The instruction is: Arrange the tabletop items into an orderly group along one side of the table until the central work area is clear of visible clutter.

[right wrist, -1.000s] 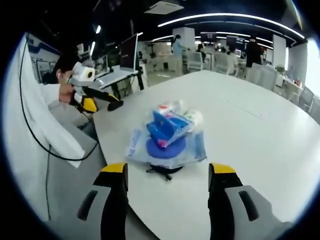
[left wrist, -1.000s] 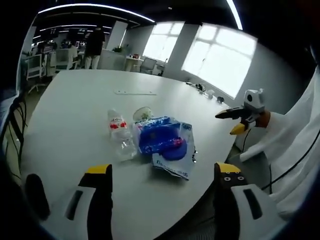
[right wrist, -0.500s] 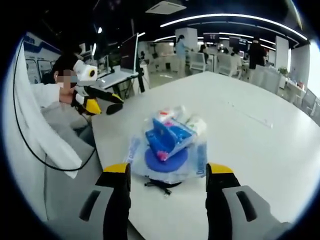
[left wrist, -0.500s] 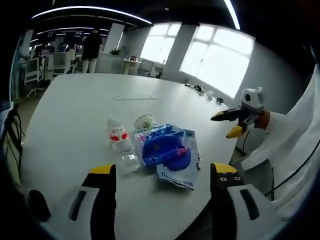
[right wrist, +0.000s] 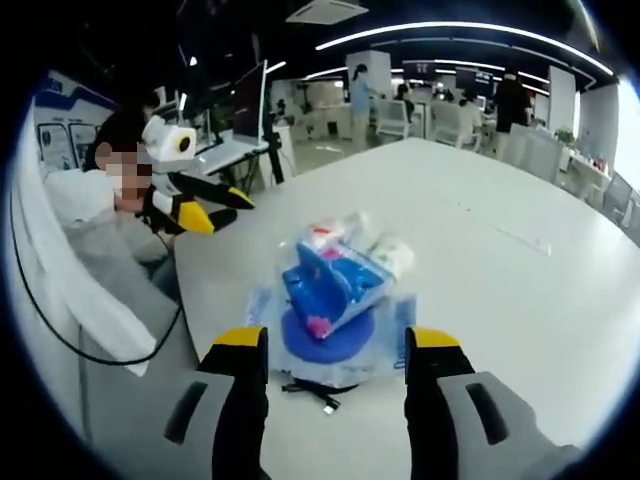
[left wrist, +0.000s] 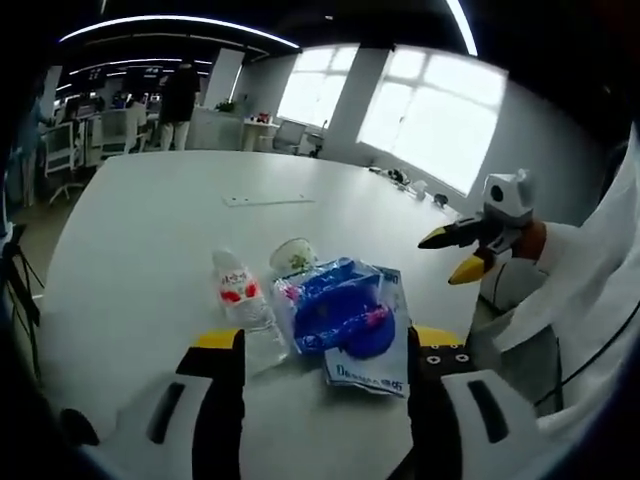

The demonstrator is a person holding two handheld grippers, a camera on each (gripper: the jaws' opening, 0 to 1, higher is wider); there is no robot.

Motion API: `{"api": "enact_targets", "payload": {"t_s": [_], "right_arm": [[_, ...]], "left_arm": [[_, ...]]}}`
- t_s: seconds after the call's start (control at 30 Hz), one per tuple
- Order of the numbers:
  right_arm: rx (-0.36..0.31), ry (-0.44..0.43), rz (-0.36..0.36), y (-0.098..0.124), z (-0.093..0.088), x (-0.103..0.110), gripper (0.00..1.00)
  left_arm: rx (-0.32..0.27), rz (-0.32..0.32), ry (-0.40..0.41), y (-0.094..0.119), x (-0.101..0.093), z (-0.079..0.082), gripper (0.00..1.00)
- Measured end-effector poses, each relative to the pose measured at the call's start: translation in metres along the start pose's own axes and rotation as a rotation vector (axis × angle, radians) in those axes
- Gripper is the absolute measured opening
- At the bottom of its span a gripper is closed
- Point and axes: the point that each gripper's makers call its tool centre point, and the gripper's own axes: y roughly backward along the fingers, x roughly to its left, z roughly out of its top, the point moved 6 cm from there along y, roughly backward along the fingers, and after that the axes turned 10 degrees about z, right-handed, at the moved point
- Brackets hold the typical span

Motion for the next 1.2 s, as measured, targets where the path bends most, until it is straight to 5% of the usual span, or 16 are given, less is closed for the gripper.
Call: {"api": "enact_targets", "payload": {"t_s": [1.2], "right_arm": [[0.072, -0.099, -0.05, -0.054, -0.01, -0.019, 0.35]], "left_arm": [[0.099, -0.003, -0.176, -0.068, 0.003, -0.005, 0.41]]}}
